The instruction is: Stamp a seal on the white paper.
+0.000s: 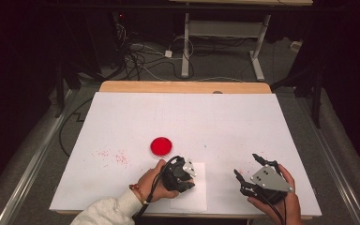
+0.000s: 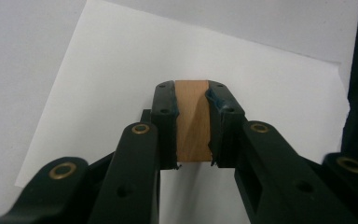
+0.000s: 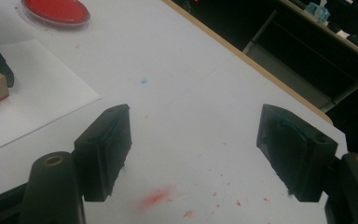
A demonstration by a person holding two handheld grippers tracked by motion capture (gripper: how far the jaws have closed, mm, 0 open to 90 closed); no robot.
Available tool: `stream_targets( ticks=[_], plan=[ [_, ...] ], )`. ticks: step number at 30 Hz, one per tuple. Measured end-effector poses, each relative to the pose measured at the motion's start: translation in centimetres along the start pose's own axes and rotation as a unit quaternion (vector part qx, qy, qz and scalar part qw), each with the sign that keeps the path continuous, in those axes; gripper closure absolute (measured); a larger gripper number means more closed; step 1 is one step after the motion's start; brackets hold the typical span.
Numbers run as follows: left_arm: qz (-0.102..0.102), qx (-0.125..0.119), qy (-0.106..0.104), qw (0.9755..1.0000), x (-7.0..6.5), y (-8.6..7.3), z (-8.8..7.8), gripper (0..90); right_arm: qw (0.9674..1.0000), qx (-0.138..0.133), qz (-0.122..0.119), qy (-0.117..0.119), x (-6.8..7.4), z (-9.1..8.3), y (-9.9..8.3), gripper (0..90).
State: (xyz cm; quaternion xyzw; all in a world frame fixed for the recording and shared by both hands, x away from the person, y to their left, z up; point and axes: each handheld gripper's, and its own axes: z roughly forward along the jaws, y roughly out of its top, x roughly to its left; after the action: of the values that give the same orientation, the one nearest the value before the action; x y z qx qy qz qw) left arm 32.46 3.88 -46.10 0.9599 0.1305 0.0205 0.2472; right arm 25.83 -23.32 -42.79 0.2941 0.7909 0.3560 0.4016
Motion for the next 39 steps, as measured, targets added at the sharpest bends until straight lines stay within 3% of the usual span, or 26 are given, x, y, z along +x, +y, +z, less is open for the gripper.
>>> stream_targets(
  ticks=[11, 23, 39],
  plan=[
    [0.001, 0.003, 0.009, 1.0000, -0.27, 0.03, 0.08, 73.4, 1.0000, 0.002, -0.002, 0.003, 0.06, 0.22, 0.02, 26.5],
    [-0.005, -0.004, -0.001, 1.0000, 0.00, -0.16, 0.13, 73.4, 1.0000, 0.001, 0.000, 0.003, 0.03, 0.18, 0.04, 26.5],
    [-0.003, -0.004, 0.004, 1.0000, -0.11, -0.16, 0.13, 73.4, 1.0000, 0.002, 0.000, 0.008, 0.01, 0.53, 0.14, 26.6]
  ],
)
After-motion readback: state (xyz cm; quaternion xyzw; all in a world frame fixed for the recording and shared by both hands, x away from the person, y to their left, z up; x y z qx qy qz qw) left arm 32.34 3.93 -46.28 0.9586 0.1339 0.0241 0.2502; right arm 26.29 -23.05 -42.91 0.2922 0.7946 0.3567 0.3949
